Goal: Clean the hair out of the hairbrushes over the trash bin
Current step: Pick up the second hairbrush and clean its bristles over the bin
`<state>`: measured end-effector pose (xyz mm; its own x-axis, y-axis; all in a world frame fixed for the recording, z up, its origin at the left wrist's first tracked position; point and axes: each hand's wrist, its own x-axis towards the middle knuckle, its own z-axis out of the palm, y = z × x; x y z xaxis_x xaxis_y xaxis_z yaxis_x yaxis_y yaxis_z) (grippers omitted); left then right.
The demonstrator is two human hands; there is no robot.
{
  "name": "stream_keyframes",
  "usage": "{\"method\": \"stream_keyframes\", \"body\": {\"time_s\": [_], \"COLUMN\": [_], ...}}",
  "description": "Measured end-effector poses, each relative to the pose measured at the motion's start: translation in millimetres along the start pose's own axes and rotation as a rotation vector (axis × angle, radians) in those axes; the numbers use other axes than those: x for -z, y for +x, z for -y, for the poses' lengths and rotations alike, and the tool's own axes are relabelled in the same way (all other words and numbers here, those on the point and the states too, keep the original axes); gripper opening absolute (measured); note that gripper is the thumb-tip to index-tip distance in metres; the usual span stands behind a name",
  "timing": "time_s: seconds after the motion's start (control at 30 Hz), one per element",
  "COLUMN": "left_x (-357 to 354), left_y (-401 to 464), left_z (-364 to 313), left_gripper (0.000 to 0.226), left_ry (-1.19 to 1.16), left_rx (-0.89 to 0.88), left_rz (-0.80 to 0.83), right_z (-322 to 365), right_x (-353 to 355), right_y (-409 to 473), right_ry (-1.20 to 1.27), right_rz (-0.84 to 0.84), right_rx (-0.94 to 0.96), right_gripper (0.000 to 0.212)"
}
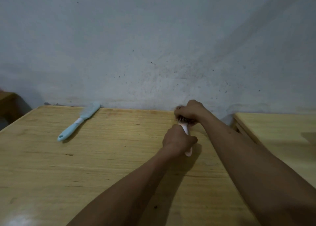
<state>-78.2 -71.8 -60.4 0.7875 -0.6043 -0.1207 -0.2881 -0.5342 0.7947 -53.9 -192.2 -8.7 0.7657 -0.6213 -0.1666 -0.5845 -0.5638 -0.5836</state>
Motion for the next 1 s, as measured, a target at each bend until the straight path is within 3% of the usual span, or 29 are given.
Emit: {"method": "stream_keyframes", "body": {"time_s": [0.1, 0.27, 0.53, 0.8, 0.9, 1.0], "left_x": [27, 84, 176, 247, 261, 267], "left_y": [1, -20, -106, -212, -250, -284], "left_z": [9, 37, 119, 203, 231, 259], "left_gripper": [0.045, 0.041, 0.046, 0.064, 0.062, 0.054], "left_ry": [-0.351, -0.664, -0.667, -0.656, -0.624, -0.569], "left_rx": [0.126, 0.122, 0.183, 0.273, 0.310, 0.346], "left_rz": [0.021, -0.109, -0.401, -0.753, -0.859, -0.910], "right_z": [33, 95, 183, 266, 287, 299], "right_x": [2, -12, -76, -171, -205, -233], "right_y": [-11, -44, -95, -170, -204, -230], "right_ry": [0.065, 0.069, 0.204, 0.235, 0.209, 0.179], "right_rz": [0.028, 0.152, 0.367, 0.542, 0.613, 0.678], "right_rx": [0.089, 0.181, 0.343, 0.598, 0.678, 0.715], "right_gripper": [0.033, 0.033, 0.054, 0.027, 0.013, 0.015]}}
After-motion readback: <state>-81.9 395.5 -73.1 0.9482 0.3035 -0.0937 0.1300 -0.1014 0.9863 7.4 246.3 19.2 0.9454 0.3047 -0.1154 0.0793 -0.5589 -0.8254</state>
